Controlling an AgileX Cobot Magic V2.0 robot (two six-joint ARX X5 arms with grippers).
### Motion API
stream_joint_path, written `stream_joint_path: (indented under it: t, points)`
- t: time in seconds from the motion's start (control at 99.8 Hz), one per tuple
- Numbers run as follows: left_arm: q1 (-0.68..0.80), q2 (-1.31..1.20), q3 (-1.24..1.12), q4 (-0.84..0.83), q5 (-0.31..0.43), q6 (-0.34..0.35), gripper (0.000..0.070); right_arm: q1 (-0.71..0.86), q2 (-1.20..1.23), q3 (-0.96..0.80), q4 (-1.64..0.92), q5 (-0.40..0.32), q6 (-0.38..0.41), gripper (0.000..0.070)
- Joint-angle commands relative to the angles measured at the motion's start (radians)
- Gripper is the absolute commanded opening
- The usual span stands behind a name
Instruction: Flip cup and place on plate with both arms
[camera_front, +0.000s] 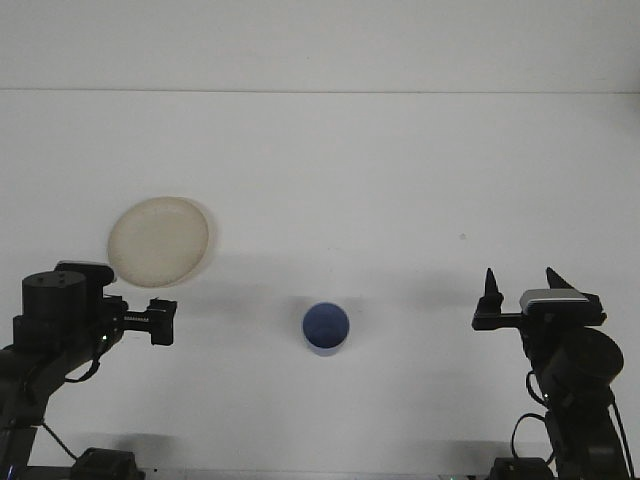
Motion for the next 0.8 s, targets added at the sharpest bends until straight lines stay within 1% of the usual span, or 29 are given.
stream_joint_path:
  t: [0.0,0.19,0.29,0.471,0.601,0.791]
  points:
    - [-0.034,0.04,0.056,-0.018,0.001,-0.015,0.0659,0.001,0.005,0.004,0.016,0.001,-0.01,0.0612]
    - [-0.208,0.194,0.189,-0.053,0.0,-0.052,0.065,0.001,0.005,0.004,0.016,0.001,-0.01,0.0612]
    - [-0.311,0.282,0.237,-0.029,-0.005,-0.073,0.0614,0.001,0.005,0.004,0.016,0.001,-0.01,0.0612]
    - [-0.458,0.451,0.312,-0.007,-0.005,-0.088,0.0615,0.001,0.005,0.004,0.015,0.001,-0.01,0.0612]
    - [-0.542,0.562,0.357,-0.004,-0.005,-0.09,0.0615,0.001,0.005,0.004,0.015,0.001,-0.01,0.0612]
    - [-0.617,0.682,0.368,0.045,-0.013,-0.09,0.0619,0.001,0.005,0.004,0.013,0.001,-0.01,0.0612]
